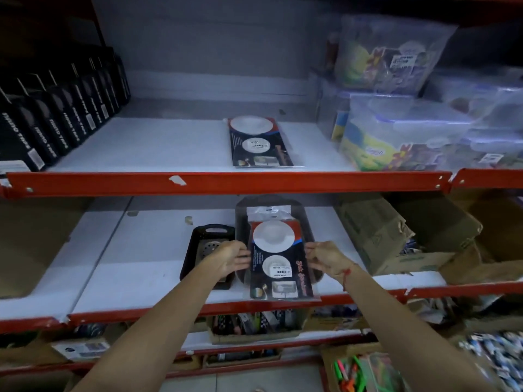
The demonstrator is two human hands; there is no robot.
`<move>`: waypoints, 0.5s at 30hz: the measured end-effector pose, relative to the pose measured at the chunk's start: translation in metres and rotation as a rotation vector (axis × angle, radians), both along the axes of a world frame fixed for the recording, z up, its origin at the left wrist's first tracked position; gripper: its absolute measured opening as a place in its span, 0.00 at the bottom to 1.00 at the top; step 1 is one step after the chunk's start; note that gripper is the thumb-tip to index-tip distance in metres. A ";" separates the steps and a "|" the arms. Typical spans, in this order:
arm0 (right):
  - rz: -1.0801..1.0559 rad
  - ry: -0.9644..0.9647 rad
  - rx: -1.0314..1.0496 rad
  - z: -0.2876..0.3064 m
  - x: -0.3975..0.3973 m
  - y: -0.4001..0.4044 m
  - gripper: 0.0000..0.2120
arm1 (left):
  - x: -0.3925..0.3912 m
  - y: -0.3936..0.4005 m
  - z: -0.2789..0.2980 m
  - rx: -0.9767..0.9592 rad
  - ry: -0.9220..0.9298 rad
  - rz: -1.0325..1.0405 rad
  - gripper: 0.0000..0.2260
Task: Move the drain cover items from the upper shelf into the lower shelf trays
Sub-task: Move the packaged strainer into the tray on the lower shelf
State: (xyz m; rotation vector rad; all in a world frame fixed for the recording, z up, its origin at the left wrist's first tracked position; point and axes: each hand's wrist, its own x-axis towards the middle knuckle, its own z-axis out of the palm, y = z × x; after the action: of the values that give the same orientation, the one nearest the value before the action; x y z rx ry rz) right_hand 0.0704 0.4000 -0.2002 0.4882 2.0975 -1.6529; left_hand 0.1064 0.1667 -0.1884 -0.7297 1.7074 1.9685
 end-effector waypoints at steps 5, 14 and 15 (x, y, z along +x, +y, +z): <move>0.054 0.058 0.147 -0.003 -0.005 -0.009 0.12 | -0.011 0.002 -0.008 -0.089 -0.013 -0.068 0.18; 0.451 0.308 0.189 0.099 0.032 -0.012 0.17 | 0.013 -0.010 0.069 -0.163 0.255 -0.445 0.13; 0.472 0.347 0.158 0.119 0.035 -0.013 0.15 | 0.014 -0.012 0.086 -0.126 0.303 -0.499 0.13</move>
State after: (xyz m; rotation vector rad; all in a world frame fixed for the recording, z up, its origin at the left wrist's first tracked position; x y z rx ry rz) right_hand 0.1052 0.3871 -0.0816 -0.2604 2.3614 -1.3712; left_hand 0.1207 0.1550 -0.1025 -0.0208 1.9642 1.6866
